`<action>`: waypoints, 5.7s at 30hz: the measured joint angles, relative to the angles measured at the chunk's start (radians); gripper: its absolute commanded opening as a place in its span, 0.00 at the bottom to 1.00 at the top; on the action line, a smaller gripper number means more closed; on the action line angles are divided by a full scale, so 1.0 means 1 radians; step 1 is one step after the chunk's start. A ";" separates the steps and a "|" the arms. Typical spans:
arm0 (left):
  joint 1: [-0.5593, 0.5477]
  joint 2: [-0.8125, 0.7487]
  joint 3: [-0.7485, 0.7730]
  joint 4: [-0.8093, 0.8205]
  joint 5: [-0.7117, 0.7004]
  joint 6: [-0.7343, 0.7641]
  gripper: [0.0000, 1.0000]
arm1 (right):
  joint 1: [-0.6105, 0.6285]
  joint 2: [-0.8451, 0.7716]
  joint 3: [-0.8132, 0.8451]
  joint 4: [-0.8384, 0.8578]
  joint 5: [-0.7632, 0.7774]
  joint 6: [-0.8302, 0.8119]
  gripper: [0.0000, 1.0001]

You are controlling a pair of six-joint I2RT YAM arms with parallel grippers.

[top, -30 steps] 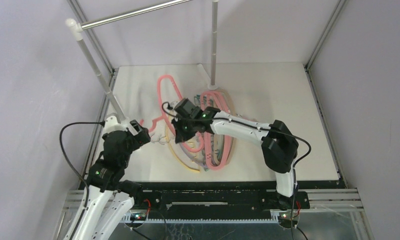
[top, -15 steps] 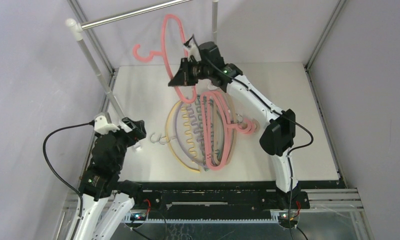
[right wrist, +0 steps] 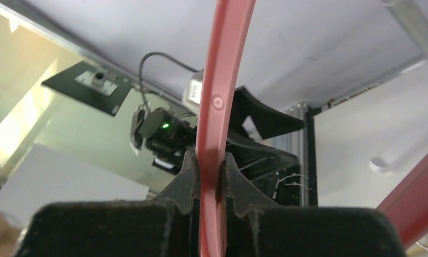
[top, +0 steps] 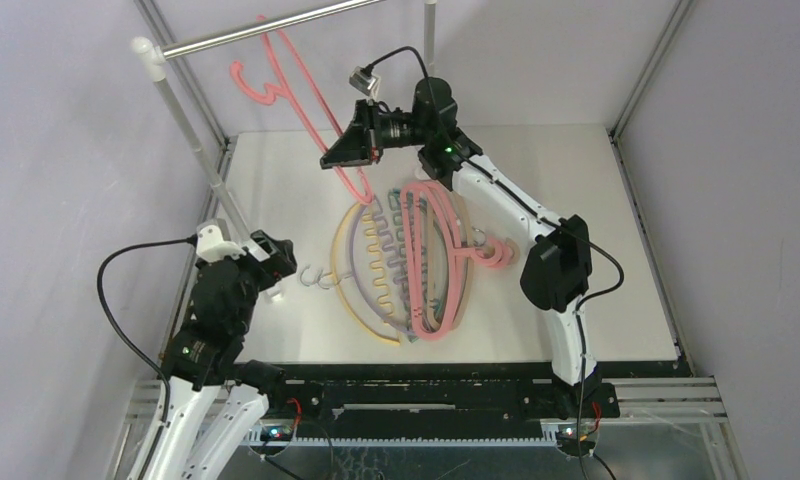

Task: Organize the hangers

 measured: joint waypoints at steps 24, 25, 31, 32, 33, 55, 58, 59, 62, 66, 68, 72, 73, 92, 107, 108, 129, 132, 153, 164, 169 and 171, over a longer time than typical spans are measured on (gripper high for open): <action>0.000 0.013 -0.030 0.000 -0.002 0.026 0.99 | -0.005 0.257 0.323 0.228 0.152 0.333 0.00; 0.000 0.008 -0.030 -0.006 -0.003 0.026 0.99 | -0.008 0.263 0.323 0.233 0.169 0.337 0.00; 0.000 -0.012 -0.030 -0.030 -0.019 0.026 0.99 | -0.029 0.267 0.323 0.272 0.263 0.346 0.00; 0.000 -0.013 -0.030 -0.032 -0.019 0.026 0.99 | -0.032 0.267 0.323 0.277 0.275 0.347 0.00; 0.000 -0.013 -0.030 -0.033 -0.019 0.026 0.99 | -0.033 0.267 0.323 0.279 0.288 0.348 0.00; 0.000 0.039 -0.030 -0.029 -0.019 0.025 0.99 | -0.078 0.023 -0.168 0.241 0.387 0.210 0.75; 0.000 0.039 -0.031 -0.028 -0.019 0.026 0.99 | -0.100 -0.048 -0.280 0.161 0.399 0.147 0.80; 0.000 0.039 -0.034 -0.025 -0.019 0.026 0.99 | -0.109 -0.077 -0.320 0.131 0.404 0.124 0.80; 0.000 0.038 -0.050 -0.021 -0.019 0.026 1.00 | -0.135 -0.164 -0.410 0.060 0.425 0.063 0.80; 0.000 0.044 -0.057 -0.020 -0.019 0.026 0.99 | -0.158 -0.301 -0.470 -0.127 0.499 -0.088 0.79; 0.000 0.046 -0.057 -0.021 -0.019 0.026 0.99 | -0.161 -0.382 -0.491 -0.255 0.577 -0.192 0.79; 0.000 0.050 -0.058 -0.019 -0.018 0.026 0.99 | -0.156 -0.531 -0.564 -0.487 0.750 -0.360 0.76; 0.000 0.051 -0.063 -0.014 -0.018 0.026 0.99 | -0.152 -0.560 -0.591 -0.541 0.800 -0.397 0.75; 0.000 0.101 -0.079 0.002 0.006 0.024 1.00 | 0.099 -0.481 -0.957 -0.987 1.284 -0.515 0.55; 0.000 0.093 -0.081 -0.005 0.017 0.017 0.99 | 0.118 -0.474 -0.991 -0.926 1.303 -0.478 0.51; 0.000 0.089 -0.085 -0.004 0.017 0.016 0.99 | 0.123 -0.487 -0.991 -0.922 1.303 -0.478 0.51; 0.000 0.091 -0.116 -0.010 0.034 0.015 0.99 | 0.100 -0.376 -0.975 -0.845 1.262 -0.489 0.24; 0.000 0.095 -0.116 -0.008 0.034 0.015 0.99 | 0.100 -0.380 -0.959 -0.871 1.271 -0.497 0.15; 0.000 0.208 -0.111 0.099 0.122 -0.013 0.94 | 0.119 -0.482 -0.670 -1.024 1.343 -0.604 0.03; -0.026 0.334 -0.055 0.228 0.200 -0.063 0.90 | 0.207 -0.399 -0.603 -1.036 1.310 -0.636 0.00; -0.033 0.356 -0.023 0.262 0.235 -0.071 0.90 | 0.218 -0.397 -0.598 -1.037 1.298 -0.639 0.00; -0.038 0.365 -0.014 0.287 0.248 -0.081 0.90 | 0.218 -0.397 -0.598 -1.037 1.292 -0.640 0.00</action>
